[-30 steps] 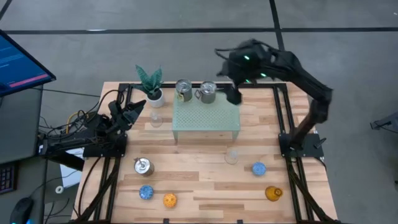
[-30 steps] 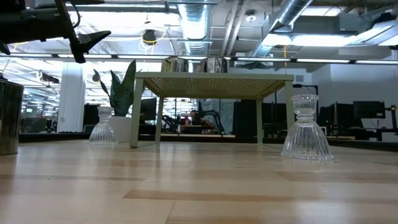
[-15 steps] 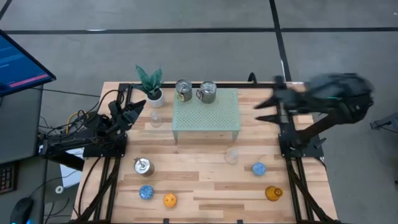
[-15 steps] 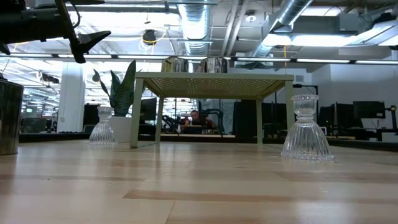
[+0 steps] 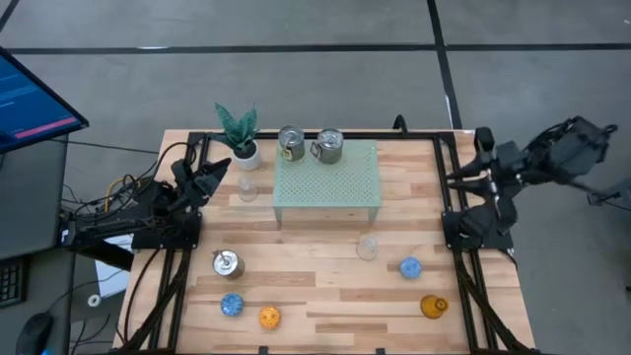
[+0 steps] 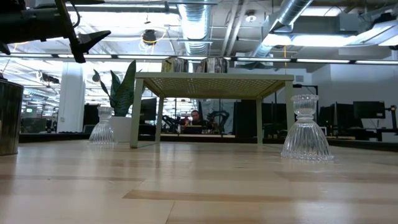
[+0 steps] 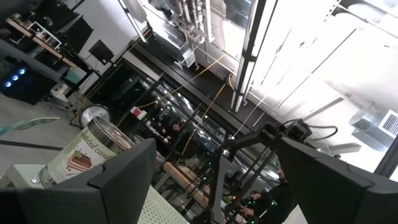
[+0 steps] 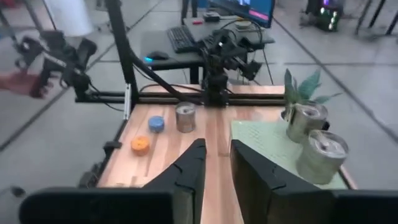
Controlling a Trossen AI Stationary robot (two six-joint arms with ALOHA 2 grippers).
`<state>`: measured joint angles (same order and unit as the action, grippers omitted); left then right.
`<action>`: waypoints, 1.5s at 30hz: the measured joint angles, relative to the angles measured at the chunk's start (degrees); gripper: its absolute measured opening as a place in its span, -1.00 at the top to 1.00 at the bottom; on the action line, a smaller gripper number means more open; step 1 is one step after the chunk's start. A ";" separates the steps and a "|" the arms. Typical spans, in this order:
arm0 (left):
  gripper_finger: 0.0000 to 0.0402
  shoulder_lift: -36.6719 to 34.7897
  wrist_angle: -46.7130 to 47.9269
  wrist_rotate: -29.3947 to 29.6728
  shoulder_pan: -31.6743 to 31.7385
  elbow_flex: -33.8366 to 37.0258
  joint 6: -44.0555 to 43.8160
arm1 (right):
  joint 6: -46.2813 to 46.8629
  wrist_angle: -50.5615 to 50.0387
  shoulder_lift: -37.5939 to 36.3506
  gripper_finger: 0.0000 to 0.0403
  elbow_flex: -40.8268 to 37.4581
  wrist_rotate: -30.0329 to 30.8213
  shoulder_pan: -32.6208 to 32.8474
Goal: Pick & Place candle stick holders
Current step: Put the silver scented candle can on the shelf
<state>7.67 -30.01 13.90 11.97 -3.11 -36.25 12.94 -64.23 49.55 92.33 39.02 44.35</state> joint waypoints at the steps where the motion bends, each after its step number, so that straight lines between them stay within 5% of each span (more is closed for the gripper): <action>1: -0.68 0.00 -0.01 -0.01 -0.01 -0.01 0.00 | -2.20 1.95 -1.25 0.68 -2.31 0.25 0.66; 5: -0.68 -0.01 -0.05 -0.01 0.00 -0.01 0.00 | -15.23 16.18 -6.88 0.68 -11.47 -2.68 2.59; 9: -0.68 -0.01 -0.30 -0.01 0.00 0.01 -0.01 | -29.20 32.69 -14.21 0.68 -18.68 -16.76 3.43; 14: -0.68 0.01 -1.83 -0.01 0.00 -0.01 -1.88 | -32.30 41.57 -23.25 0.68 -24.31 -29.54 3.44; 28: -0.68 0.01 -7.08 1.59 0.00 0.01 -1.75 | -30.87 44.95 -38.93 0.69 -39.44 -34.13 4.53; 33: -0.68 -0.01 -7.48 7.33 0.00 0.01 -1.49 | -30.87 51.38 -41.13 0.81 -45.71 -36.47 7.00; 37: -0.68 0.01 -7.59 9.24 -0.02 0.01 -1.39 | -27.70 56.01 -40.53 0.97 -49.94 -36.01 8.49; 45: -0.68 -0.01 -7.62 11.10 0.00 0.01 -1.82 | -16.71 58.02 -33.33 0.99 -55.24 -25.80 8.30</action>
<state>7.66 -37.63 25.00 11.97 -3.09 -38.07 -3.77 -6.21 16.22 37.09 13.21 52.65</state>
